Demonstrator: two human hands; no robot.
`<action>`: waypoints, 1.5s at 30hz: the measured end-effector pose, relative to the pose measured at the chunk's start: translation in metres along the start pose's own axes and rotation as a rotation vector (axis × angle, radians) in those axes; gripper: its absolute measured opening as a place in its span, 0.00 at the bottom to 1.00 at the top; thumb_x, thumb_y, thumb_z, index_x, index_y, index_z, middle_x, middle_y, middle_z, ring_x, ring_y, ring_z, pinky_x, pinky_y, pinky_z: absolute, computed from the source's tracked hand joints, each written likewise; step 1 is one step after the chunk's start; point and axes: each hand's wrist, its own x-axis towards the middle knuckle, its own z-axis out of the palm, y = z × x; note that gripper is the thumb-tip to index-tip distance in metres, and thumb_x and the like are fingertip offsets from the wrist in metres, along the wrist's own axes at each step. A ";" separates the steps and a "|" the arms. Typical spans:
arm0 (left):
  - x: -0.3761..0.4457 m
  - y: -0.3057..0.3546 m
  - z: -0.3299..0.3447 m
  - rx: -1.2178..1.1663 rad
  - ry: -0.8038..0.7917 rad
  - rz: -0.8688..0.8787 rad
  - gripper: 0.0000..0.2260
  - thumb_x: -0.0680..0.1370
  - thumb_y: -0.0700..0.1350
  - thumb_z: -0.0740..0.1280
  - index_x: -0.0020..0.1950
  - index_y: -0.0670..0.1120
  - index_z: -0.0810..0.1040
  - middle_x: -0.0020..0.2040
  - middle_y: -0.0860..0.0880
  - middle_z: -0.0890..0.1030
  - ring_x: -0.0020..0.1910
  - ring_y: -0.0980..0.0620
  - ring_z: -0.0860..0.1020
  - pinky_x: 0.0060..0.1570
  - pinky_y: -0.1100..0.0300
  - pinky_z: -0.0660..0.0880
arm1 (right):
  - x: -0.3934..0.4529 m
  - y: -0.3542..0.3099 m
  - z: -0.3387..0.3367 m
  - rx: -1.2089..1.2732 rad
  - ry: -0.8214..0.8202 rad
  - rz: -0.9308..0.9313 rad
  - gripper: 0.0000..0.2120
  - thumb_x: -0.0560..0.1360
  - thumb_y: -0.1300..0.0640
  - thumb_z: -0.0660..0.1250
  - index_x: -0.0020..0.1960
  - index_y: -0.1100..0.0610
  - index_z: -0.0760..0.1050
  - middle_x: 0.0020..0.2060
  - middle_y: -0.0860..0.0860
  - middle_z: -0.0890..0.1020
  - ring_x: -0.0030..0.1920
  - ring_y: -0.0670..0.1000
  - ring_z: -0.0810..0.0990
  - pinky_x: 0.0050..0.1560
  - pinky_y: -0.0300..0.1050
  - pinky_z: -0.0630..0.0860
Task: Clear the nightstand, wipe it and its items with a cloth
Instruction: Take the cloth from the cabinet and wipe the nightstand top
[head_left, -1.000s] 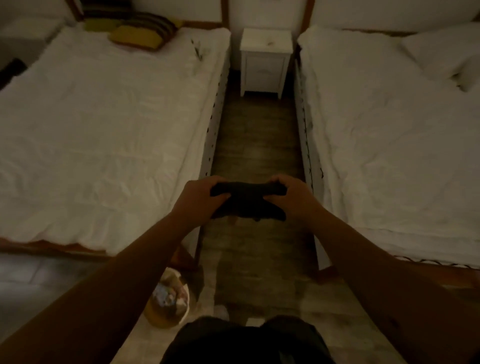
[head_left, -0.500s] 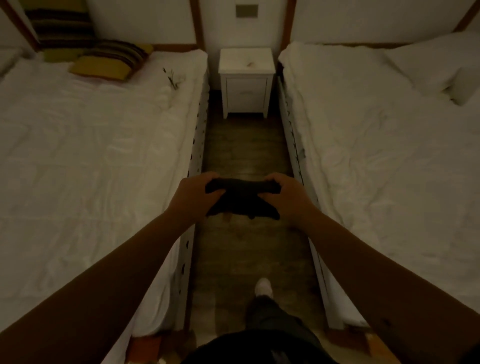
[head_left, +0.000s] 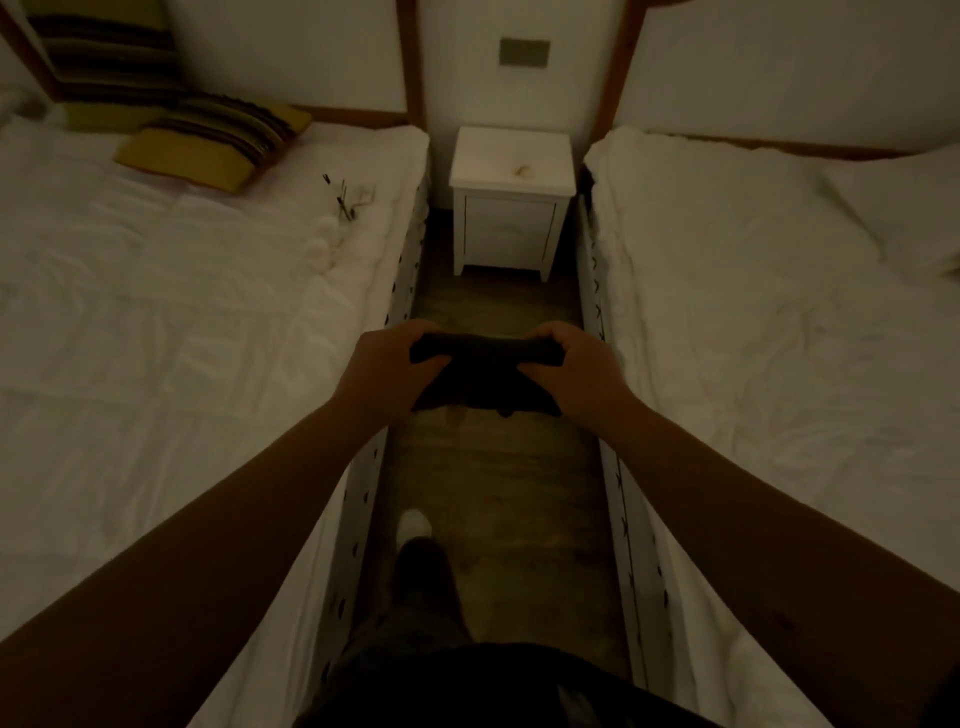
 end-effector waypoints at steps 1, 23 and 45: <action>0.024 -0.008 0.000 0.008 -0.002 0.015 0.12 0.76 0.47 0.69 0.59 0.48 0.79 0.50 0.49 0.82 0.47 0.53 0.78 0.50 0.61 0.74 | 0.024 0.003 0.003 -0.009 0.000 -0.013 0.10 0.73 0.55 0.71 0.50 0.45 0.73 0.41 0.37 0.75 0.42 0.35 0.73 0.37 0.27 0.65; 0.493 -0.075 0.016 -0.011 -0.066 0.023 0.11 0.76 0.48 0.69 0.58 0.51 0.79 0.45 0.56 0.78 0.44 0.57 0.77 0.41 0.73 0.67 | 0.479 0.059 -0.021 0.039 0.074 0.094 0.12 0.73 0.55 0.72 0.52 0.45 0.74 0.40 0.34 0.72 0.40 0.32 0.70 0.34 0.22 0.67; 0.943 -0.154 0.080 -0.111 -0.112 -0.083 0.08 0.77 0.45 0.69 0.55 0.51 0.79 0.45 0.58 0.77 0.41 0.68 0.73 0.41 0.82 0.66 | 0.937 0.135 -0.059 0.030 -0.039 0.174 0.16 0.74 0.59 0.71 0.60 0.54 0.75 0.52 0.50 0.79 0.51 0.46 0.76 0.51 0.32 0.70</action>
